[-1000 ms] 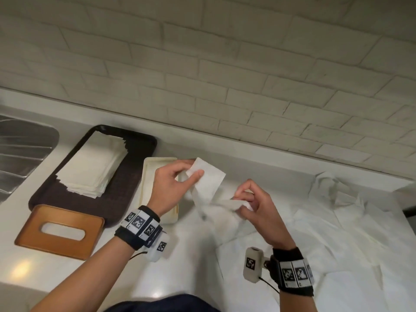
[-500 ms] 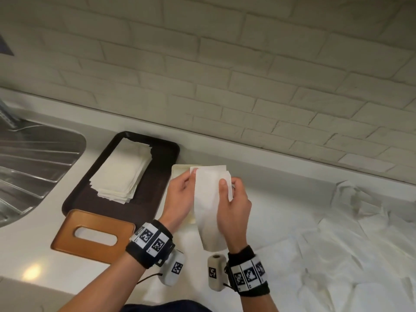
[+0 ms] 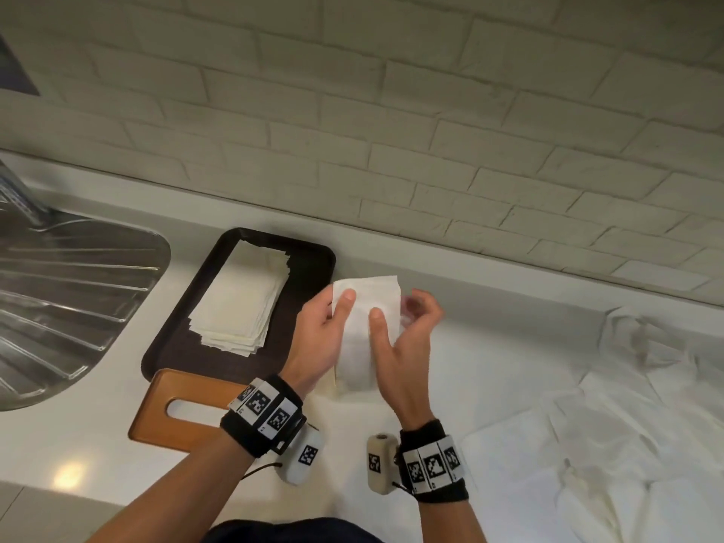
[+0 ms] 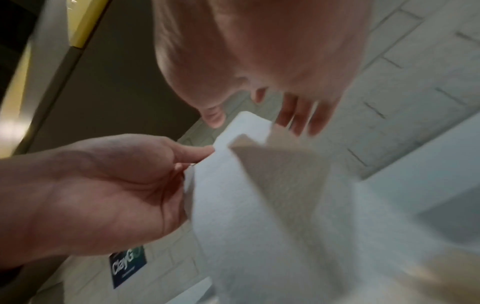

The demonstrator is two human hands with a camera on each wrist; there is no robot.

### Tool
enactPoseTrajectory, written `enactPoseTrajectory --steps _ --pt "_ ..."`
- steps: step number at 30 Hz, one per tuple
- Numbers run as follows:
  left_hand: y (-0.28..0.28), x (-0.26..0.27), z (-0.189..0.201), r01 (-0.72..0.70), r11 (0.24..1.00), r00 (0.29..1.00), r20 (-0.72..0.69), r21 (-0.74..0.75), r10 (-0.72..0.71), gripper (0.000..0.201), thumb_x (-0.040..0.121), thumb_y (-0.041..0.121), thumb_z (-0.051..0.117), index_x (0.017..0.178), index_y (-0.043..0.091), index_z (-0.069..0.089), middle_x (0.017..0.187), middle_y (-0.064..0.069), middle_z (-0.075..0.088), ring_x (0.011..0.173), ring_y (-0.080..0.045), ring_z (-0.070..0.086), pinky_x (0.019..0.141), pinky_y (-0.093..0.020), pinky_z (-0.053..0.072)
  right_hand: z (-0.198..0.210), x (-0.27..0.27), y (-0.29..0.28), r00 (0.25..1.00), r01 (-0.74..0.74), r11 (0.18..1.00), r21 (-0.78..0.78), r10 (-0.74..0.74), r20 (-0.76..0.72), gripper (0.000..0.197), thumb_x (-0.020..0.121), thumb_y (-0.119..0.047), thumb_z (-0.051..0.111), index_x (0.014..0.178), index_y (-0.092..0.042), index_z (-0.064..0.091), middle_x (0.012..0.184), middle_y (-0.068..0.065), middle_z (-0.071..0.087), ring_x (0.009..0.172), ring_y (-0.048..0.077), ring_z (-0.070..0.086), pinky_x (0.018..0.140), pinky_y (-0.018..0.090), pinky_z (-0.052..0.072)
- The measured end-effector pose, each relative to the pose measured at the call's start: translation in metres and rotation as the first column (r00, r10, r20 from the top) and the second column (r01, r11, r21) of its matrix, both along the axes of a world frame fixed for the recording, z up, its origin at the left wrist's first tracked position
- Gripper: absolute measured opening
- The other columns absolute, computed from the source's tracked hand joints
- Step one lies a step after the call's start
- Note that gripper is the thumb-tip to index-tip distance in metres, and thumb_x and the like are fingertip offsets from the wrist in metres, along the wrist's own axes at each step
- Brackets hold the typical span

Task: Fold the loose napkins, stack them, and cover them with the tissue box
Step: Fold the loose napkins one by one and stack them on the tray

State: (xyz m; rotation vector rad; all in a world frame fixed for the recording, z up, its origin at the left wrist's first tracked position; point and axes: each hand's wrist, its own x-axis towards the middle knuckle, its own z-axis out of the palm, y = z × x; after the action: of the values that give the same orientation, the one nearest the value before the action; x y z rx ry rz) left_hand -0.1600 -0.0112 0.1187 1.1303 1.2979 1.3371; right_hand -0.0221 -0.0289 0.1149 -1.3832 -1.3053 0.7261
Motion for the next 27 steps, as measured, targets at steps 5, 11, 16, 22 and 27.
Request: enactPoseTrajectory --steps 5,11,16,22,27 --pt "0.036 -0.014 -0.001 -0.11 0.994 0.992 0.059 0.006 0.109 0.027 0.11 0.048 0.054 0.118 0.03 0.072 0.11 0.005 0.079 0.105 -0.018 0.075 0.094 -0.05 0.06 -0.022 0.004 -0.016 0.971 -0.212 0.977 -0.037 0.215 0.103 0.03 0.11 -0.025 0.064 0.127 -0.036 0.042 0.114 -0.014 0.065 0.066 0.009 0.065 0.068 0.021 0.051" --pt "0.067 -0.019 -0.012 -0.131 0.988 0.978 -0.173 -0.083 0.115 0.035 0.111 0.036 0.057 0.143 0.023 0.053 0.124 0.002 0.071 0.106 -0.009 0.067 0.088 -0.028 0.052 -0.053 0.013 -0.006 0.964 -0.138 0.974 -0.178 0.174 0.202 0.017 0.113 -0.017 0.053 0.114 -0.027 0.066 0.113 -0.025 0.072 0.08 0.013 0.071 0.072 0.016 0.054" --pt "0.066 -0.028 -0.046 -0.022 1.0 0.805 -0.593 -0.009 0.012 0.041 0.103 0.014 0.067 0.141 0.018 0.055 0.141 -0.007 0.06 0.134 -0.028 0.054 0.113 -0.042 0.046 -0.087 0.022 0.019 0.915 -0.085 0.844 -0.529 0.277 0.294 0.025 0.107 -0.003 0.052 0.109 -0.022 0.068 0.117 0.013 0.067 0.083 0.026 0.074 0.072 0.027 0.066" --pt "0.047 0.001 -0.073 0.39 0.825 0.123 -0.864 -0.41 -0.488 0.075 0.102 0.057 0.058 0.166 0.035 0.025 0.175 -0.004 0.024 0.164 -0.036 0.007 0.127 -0.069 0.003 -0.066 0.029 0.017 0.85 -0.119 0.841 -0.528 0.361 0.383 0.019 0.109 -0.016 0.051 0.122 -0.015 0.066 0.108 0.016 0.07 0.086 0.03 0.075 0.079 0.039 0.064" --pt "0.038 0.019 -0.08 0.303 0.824 -0.035 -0.87 -0.479 -0.492 0.084 0.097 0.061 0.064 0.166 0.034 0.024 0.179 -0.006 0.009 0.165 -0.034 -0.01 0.119 -0.077 -0.015 -0.051 0.115 -0.006 0.798 -0.136 0.905 -0.402 0.34 0.498 0.028 0.101 -0.005 0.051 0.116 -0.025 0.062 0.098 0.0 0.074 0.094 0.022 0.07 0.082 0.039 0.06"
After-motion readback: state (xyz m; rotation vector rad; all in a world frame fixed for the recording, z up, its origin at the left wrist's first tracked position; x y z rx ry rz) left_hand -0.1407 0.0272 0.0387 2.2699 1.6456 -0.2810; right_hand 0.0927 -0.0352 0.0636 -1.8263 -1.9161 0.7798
